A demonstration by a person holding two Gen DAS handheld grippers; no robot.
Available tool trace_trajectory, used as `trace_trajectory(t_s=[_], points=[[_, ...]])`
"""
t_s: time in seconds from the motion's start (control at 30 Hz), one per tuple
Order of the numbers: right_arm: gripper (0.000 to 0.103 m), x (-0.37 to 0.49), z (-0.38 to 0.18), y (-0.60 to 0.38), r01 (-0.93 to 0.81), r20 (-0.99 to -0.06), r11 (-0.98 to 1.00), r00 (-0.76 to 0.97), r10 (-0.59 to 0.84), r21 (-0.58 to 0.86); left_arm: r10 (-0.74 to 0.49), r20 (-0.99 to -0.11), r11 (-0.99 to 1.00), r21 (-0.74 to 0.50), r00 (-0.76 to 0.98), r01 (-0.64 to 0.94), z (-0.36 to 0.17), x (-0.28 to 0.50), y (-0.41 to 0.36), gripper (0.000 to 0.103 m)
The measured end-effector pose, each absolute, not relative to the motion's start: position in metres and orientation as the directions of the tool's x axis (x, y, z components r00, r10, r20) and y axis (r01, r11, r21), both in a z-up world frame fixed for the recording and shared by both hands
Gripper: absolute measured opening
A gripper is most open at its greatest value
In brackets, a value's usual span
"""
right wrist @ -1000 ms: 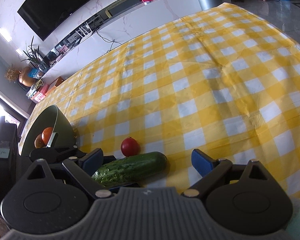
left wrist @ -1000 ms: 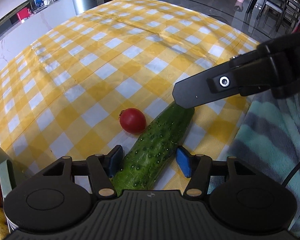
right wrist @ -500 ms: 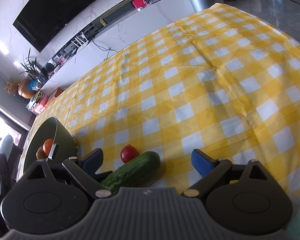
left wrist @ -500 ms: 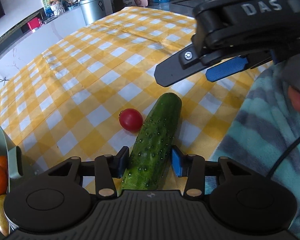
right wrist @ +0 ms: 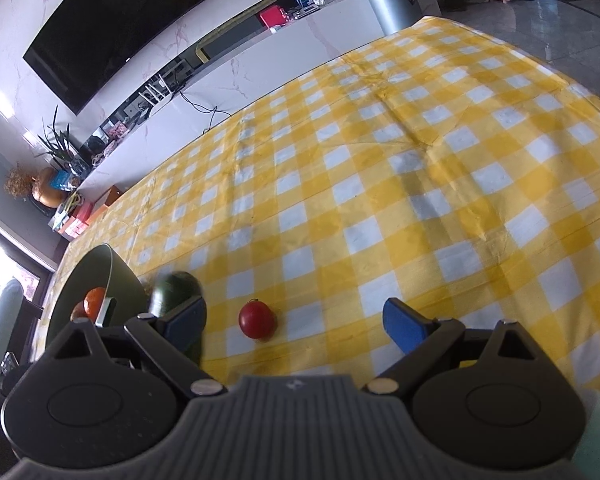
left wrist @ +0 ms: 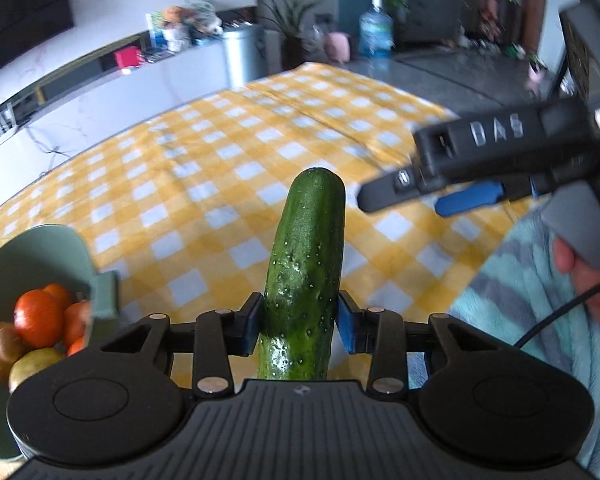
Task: Organize fruits
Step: 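Grasp the green cucumber at its end with the left tool and lift it, then carry the cucumber over the colander with the left tool while the right tool grasps the tomato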
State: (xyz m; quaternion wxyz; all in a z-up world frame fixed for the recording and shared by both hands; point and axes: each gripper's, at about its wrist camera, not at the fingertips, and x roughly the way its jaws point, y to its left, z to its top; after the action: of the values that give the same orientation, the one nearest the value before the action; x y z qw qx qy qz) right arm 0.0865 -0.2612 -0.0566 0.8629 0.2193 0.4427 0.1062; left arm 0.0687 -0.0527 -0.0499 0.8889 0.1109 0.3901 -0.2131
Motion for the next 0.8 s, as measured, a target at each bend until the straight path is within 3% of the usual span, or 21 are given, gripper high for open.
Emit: trace_trajectory(t_s=[0.23, 0.6, 0.8], points=[[0.087, 0.086, -0.052, -0.237, -0.096, -0.720, 0.916, 0.588, 0.368, 0.390, -0.263, -0.697, 0.939, -0.027, 0.667, 0.342, -0.039, 0.068, -0.023, 0.043], [0.064, 0.094, -0.062, -0.173, -0.301, -0.769, 0.943, 0.566, 0.297, 0.143, -0.265, -0.596, 0.964, -0.150, 0.758, 0.219, -0.001, 0.066, 0.021, 0.043], [0.059, 0.111, -0.074, -0.167, -0.287, -0.812, 0.947, 0.512, 0.279, 0.143, -0.256, -0.578, 0.964, -0.213, 0.775, 0.160, 0.019, 0.072, 0.046, 0.043]])
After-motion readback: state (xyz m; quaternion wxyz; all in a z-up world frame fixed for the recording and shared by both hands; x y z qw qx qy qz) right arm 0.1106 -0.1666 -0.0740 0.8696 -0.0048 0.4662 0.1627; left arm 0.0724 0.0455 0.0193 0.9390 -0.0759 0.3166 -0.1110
